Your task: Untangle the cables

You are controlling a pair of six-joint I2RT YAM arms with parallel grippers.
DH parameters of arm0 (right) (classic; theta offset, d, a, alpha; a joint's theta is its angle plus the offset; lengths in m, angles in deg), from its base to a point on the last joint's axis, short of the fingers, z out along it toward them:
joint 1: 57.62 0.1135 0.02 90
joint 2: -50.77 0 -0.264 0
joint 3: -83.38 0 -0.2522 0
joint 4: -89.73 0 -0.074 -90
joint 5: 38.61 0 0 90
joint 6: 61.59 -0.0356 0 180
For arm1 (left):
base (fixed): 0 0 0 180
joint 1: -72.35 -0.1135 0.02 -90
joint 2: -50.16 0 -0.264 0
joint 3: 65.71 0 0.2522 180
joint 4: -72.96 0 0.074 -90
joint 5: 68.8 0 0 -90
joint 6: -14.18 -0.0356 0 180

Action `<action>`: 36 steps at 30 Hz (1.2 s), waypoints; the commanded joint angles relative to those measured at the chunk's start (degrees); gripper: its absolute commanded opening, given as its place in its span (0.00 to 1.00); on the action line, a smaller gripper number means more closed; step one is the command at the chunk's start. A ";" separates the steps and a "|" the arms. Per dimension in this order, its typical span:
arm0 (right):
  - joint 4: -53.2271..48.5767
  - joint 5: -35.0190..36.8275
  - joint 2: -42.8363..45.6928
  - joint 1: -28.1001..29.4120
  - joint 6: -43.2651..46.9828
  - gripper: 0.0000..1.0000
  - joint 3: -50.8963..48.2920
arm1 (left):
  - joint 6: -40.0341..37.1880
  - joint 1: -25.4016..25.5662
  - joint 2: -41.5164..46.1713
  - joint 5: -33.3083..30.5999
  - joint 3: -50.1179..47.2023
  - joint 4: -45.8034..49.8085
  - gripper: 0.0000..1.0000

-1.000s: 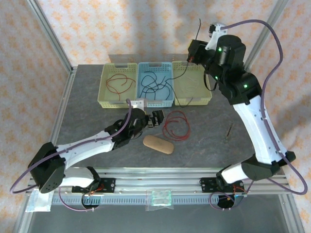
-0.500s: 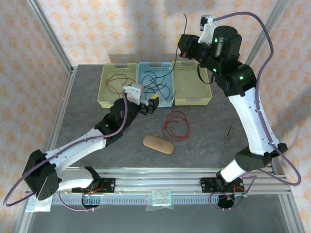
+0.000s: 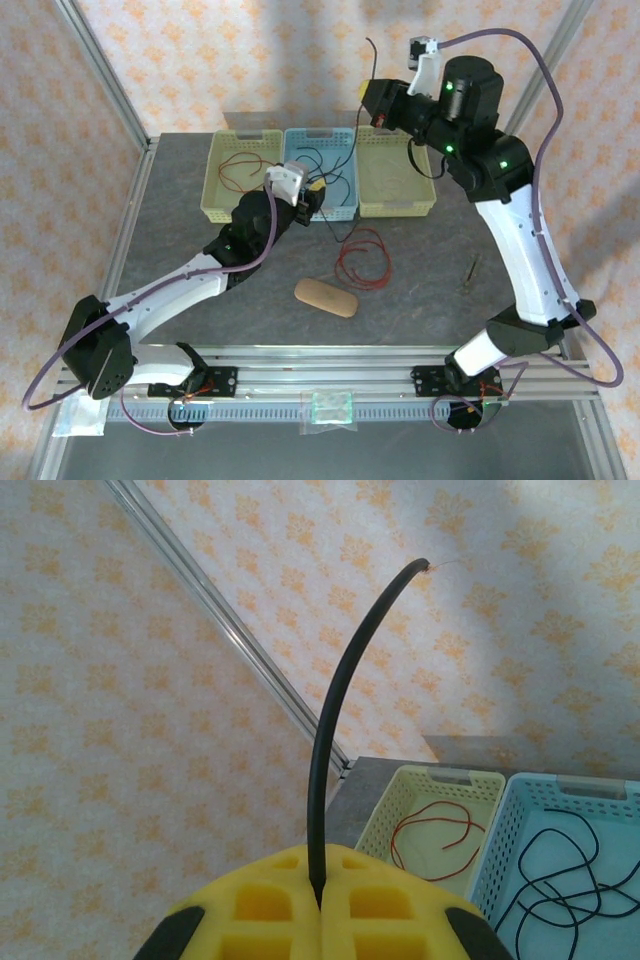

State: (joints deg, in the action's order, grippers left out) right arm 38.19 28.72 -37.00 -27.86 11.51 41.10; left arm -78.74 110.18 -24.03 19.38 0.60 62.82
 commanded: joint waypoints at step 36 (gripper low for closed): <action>15.03 28.02 39.16 0.30 -8.06 0.83 -72.57 | 4.65 -5.20 -18.22 -6.30 38.73 28.98 0.00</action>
State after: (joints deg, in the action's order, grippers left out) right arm 43.37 61.22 -0.50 -27.75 5.80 -28.25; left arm -75.61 105.63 -40.23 14.26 34.31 86.69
